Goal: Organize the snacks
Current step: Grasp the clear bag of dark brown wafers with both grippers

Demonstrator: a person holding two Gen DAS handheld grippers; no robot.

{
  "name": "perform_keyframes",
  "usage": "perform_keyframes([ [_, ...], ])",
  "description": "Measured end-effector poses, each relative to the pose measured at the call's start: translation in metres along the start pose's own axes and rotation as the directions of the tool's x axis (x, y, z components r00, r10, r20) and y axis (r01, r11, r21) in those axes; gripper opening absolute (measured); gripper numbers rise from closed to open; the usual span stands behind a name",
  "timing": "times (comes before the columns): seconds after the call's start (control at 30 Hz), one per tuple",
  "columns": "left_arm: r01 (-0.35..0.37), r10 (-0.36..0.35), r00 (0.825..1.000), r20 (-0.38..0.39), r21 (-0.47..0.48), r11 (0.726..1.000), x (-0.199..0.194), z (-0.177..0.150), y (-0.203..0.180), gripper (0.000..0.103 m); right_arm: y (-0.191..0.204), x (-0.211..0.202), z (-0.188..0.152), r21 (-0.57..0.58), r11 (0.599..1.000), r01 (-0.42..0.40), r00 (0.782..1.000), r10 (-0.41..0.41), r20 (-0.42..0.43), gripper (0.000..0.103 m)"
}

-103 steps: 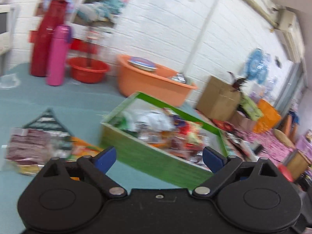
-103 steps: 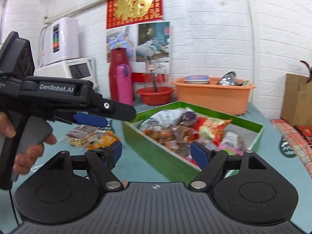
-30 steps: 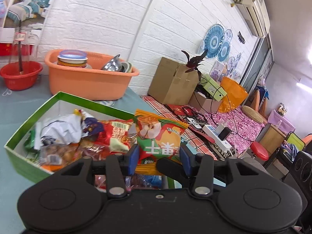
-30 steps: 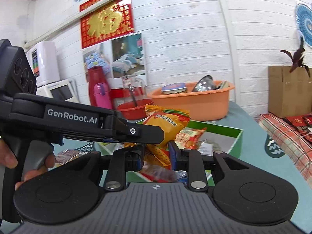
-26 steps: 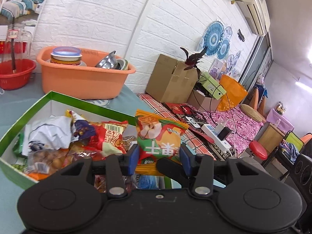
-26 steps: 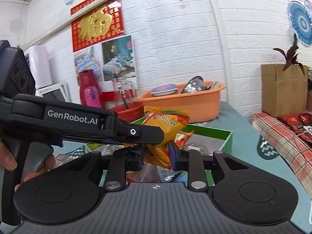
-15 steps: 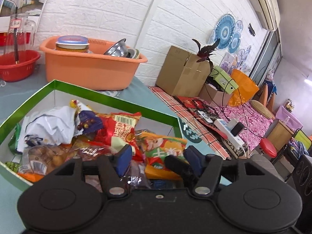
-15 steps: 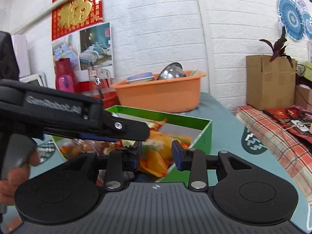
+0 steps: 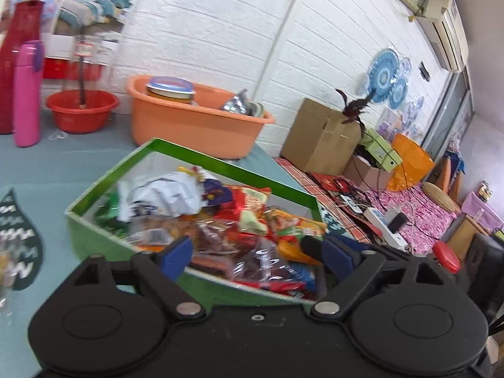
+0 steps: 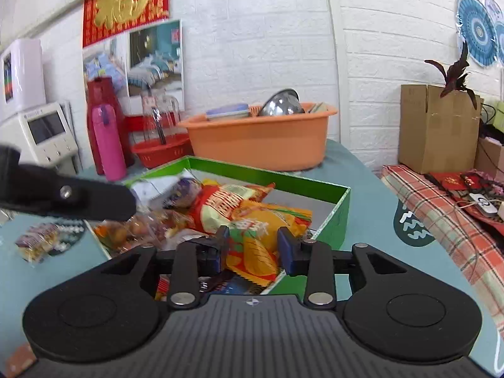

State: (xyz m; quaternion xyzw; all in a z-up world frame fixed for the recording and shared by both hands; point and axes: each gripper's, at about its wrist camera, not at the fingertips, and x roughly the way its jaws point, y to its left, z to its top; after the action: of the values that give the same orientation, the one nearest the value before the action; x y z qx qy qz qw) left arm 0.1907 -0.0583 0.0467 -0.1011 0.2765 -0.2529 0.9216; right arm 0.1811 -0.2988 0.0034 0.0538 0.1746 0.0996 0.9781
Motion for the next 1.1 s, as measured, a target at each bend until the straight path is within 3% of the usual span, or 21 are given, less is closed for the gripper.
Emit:
perform_keyframes([
  [0.03,-0.018,0.018,1.0,0.01,-0.004,1.0,-0.008,-0.004,0.005,0.103,0.004,-0.006,0.0,0.003,1.0,-0.003,1.0,0.003,0.01,0.098],
  [0.07,-0.036,0.036,0.999,0.018,-0.009,0.999,-0.016,-0.007,0.011,0.103,0.008,-0.013,0.0,0.003,1.0,-0.004,1.0,0.004,0.023,0.103],
  [0.27,-0.186,0.188,0.982,0.022,-0.071,0.98,-0.056,-0.02,0.067,0.103,0.046,-0.038,-0.001,-0.065,0.993,-0.103,0.995,0.104,0.013,0.103],
  [0.5,-0.398,0.412,0.911,0.026,-0.213,0.892,-0.083,-0.018,0.159,0.103,0.086,-0.037,-0.012,-0.115,0.972,-0.204,0.979,0.199,-0.048,0.103],
  [0.6,-0.443,0.46,0.888,0.009,-0.253,0.86,-0.081,-0.017,0.194,0.103,0.097,-0.034,-0.016,-0.127,0.966,-0.226,0.973,0.217,-0.079,0.103],
  [0.7,-0.456,0.473,0.881,-0.016,-0.292,0.84,-0.075,-0.017,0.221,0.103,0.104,-0.032,-0.021,-0.14,0.962,-0.234,0.97,0.221,-0.1,0.103],
  [0.77,-0.455,0.47,0.882,-0.034,-0.325,0.829,-0.071,-0.019,0.234,0.103,0.106,-0.031,-0.024,-0.14,0.961,-0.237,0.968,0.222,-0.113,0.103],
  [0.83,-0.428,0.436,0.898,-0.057,-0.336,0.839,-0.066,-0.022,0.241,0.103,0.109,-0.029,-0.025,-0.141,0.96,-0.242,0.966,0.225,-0.127,0.103],
  [0.9,-0.418,0.42,0.906,-0.052,-0.263,0.869,-0.062,-0.024,0.233,0.102,0.113,-0.027,-0.027,-0.143,0.958,-0.247,0.964,0.228,-0.139,0.103],
  [0.93,-0.394,0.394,0.918,-0.049,-0.231,0.89,-0.062,-0.025,0.227,0.089,0.114,-0.027,-0.028,-0.144,0.957,-0.251,0.962,0.231,-0.142,0.103],
  [1.0,-0.323,0.318,0.946,-0.061,-0.209,0.923,-0.063,-0.028,0.214,0.076,0.118,-0.026,-0.03,-0.144,0.953,-0.265,0.958,0.244,-0.15,0.103],
  [1.1,-0.234,0.224,0.971,-0.086,-0.144,0.961,-0.058,-0.036,0.186,0.075,0.122,-0.025,-0.033,-0.129,0.949,-0.289,0.95,0.267,-0.164,0.103],
])
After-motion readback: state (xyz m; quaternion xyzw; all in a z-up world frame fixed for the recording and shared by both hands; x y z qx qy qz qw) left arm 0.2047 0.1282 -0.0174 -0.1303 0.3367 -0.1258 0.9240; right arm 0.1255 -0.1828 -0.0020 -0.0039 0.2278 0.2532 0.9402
